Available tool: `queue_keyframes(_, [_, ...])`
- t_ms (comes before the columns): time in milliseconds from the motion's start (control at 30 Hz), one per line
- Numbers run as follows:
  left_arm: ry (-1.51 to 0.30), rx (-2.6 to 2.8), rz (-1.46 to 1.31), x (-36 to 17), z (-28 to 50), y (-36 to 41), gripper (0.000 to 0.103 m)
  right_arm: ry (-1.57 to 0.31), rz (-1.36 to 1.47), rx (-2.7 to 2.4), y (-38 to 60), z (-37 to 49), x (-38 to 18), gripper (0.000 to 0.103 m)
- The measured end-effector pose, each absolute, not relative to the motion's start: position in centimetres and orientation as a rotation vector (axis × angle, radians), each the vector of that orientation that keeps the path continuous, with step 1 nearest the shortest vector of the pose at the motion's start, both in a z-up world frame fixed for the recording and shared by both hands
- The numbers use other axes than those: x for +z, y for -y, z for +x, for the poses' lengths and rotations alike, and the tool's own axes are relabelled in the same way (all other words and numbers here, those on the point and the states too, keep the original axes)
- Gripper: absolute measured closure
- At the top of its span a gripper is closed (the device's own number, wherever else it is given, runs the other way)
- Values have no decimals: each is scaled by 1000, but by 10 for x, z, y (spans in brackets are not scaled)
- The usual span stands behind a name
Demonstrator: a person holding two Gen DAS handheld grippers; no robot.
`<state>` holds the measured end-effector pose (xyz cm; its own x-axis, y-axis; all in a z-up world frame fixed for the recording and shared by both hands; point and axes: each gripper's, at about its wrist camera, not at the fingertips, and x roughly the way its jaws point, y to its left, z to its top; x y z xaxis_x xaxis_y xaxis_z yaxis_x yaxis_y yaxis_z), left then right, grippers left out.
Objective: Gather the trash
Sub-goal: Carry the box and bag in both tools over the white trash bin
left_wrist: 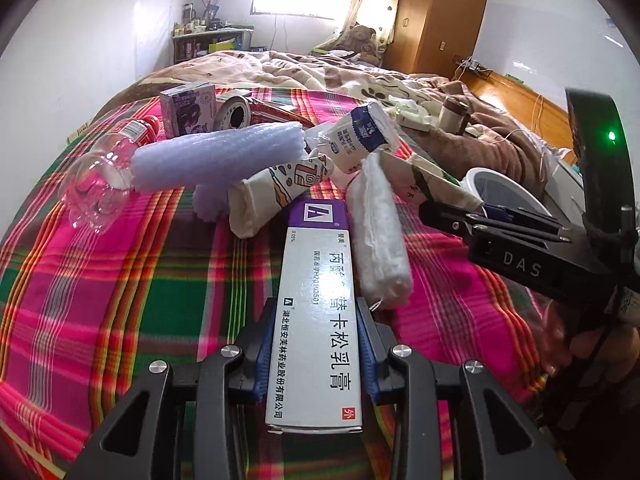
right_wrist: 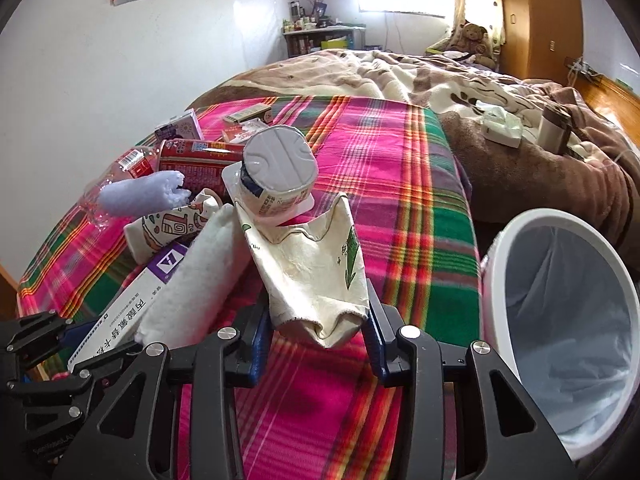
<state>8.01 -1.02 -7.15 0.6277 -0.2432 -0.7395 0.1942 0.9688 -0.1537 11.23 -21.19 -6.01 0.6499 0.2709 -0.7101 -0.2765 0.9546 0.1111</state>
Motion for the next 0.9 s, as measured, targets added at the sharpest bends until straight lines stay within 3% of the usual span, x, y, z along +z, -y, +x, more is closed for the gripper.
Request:
queue_keyframes(533, [-752, -228, -76, -35, 48, 5, 67, -675, 70, 216, 238, 74, -37, 62])
queue_keyframes(900, [-652, -298, -28, 6, 53, 47, 67, -608, 90, 116, 270, 60, -21, 62])
